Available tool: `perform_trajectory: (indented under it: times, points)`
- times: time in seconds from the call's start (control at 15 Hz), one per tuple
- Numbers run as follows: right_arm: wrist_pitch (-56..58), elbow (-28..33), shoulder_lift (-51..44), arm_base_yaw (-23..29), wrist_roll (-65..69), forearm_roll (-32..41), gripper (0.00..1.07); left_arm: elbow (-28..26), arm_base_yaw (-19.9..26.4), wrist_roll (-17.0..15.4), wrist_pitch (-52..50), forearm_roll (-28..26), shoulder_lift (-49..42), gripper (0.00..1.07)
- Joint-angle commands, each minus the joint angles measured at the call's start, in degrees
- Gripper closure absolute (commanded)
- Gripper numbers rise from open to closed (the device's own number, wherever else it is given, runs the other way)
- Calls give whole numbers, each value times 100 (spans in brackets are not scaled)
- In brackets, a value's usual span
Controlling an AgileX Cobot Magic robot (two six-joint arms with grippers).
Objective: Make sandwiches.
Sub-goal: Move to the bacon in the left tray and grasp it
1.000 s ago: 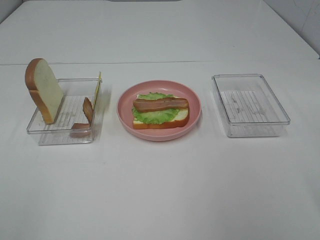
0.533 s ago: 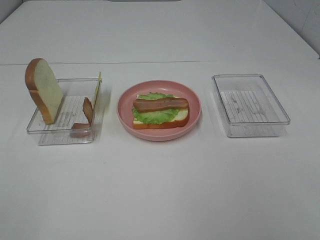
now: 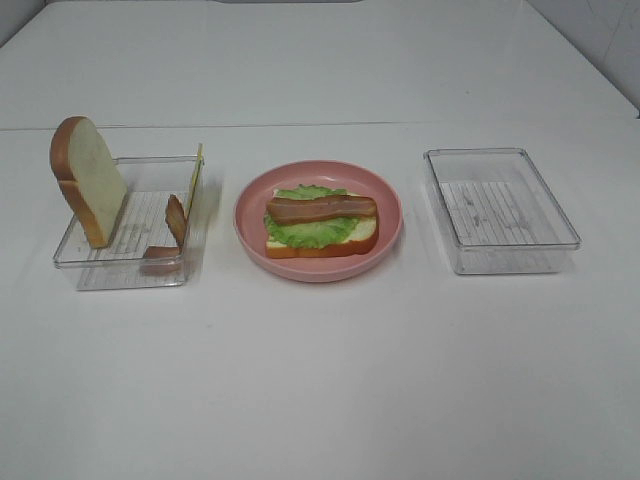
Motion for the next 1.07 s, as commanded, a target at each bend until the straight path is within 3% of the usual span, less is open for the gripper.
perform_trajectory:
  times: [0.07,0.27,0.47,0.6,0.67,0.73,0.87,1.0,1.07]
  points:
    - [-46,23,-195,-11,-57,34,13,17,0,-29,-23,-6,-74,9]
    - [-52,23,-195,-11,-57,34,13,17,0,-29,-29,-6,-40,9]
    - [-52,23,-195,-11,-57,34,13,-435,0,57,561,17,945,9]
    - [-52,23,-195,-11,-57,34,13,-1100,0,74,1295,103,2235,9]
    - [-52,23,-189,-11,-57,34,13,-1776,0,-292,1358,6,3231,9]
    - [-52,23,-189,-11,-57,34,13,-2057,0,-361,1358,-34,3598,9]
    - [-52,23,-189,-17,-57,34,13,-3283,0,-413,1364,189,5329,9]
    - [-52,23,-189,-17,-57,34,13,-3759,-6,-413,1364,246,6228,8]
    - [-52,23,-189,-17,-57,34,13,-4171,-395,-361,1364,327,7271,8]
